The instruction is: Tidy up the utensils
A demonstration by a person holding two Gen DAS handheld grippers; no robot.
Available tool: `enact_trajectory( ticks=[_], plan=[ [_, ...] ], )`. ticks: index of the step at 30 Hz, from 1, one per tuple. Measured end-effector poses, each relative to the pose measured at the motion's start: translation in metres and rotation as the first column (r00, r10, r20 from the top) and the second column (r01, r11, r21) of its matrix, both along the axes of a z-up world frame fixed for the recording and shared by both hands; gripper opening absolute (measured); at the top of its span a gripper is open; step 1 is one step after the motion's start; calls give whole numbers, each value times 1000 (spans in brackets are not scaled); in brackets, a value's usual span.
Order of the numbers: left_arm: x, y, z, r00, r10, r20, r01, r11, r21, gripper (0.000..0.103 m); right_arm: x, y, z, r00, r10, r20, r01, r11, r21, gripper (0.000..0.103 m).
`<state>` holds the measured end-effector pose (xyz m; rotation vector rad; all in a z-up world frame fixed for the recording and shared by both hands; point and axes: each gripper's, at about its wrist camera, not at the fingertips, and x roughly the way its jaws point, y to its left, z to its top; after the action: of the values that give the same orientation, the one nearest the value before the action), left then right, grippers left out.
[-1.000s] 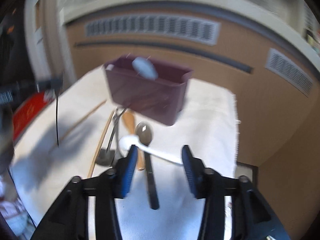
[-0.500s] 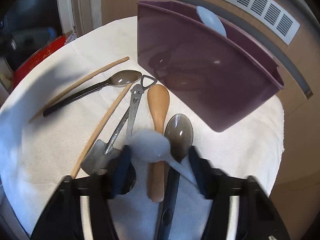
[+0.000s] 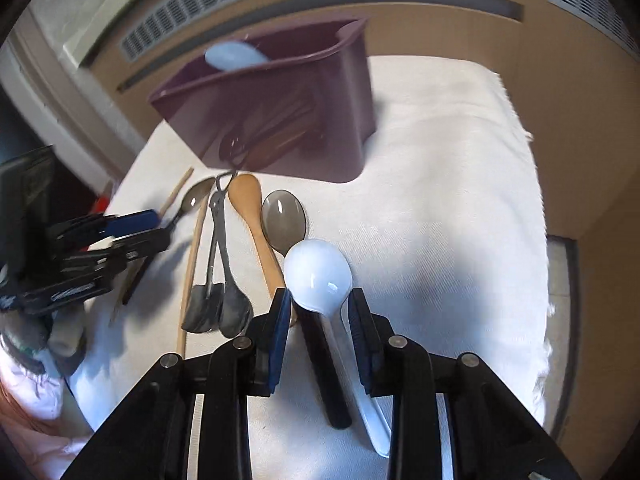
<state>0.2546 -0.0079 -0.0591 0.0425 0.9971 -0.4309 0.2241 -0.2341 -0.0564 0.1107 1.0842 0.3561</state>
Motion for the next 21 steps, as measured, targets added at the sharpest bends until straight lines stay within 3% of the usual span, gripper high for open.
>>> enact_trajectory(
  ticks=[4, 8, 10, 12, 14, 17, 21],
  plan=[
    [37, -15, -11, 998, -27, -55, 34, 990, 140, 44, -5, -5, 1, 999, -33, 15, 33, 999, 26, 27],
    [58, -23, -12, 993, -54, -109, 73, 981, 177, 40, -8, 1, 5, 997, -37, 73, 39, 999, -29, 27],
    [61, -27, -11, 991, -64, -117, 85, 979, 187, 33, -9, 1, 10, 995, -38, 95, 40, 999, -19, 27],
    [58, -31, -10, 993, -69, -98, 88, 974, 209, 32, -11, 0, 14, 991, -48, 126, 49, 999, -4, 27],
    [50, -28, -8, 996, -42, -74, 55, 982, 182, 32, -14, 1, 20, 985, -66, 162, 66, 998, 6, 27],
    [23, -15, 8, 999, 17, 42, -21, 993, 112, 32, -20, 1, 28, 977, -78, 201, 74, 997, 26, 27],
    [-21, 6, 40, 980, 112, 164, -102, 993, -66, 32, -26, 1, 37, 972, -93, 215, 83, 995, 55, 27]
  ],
)
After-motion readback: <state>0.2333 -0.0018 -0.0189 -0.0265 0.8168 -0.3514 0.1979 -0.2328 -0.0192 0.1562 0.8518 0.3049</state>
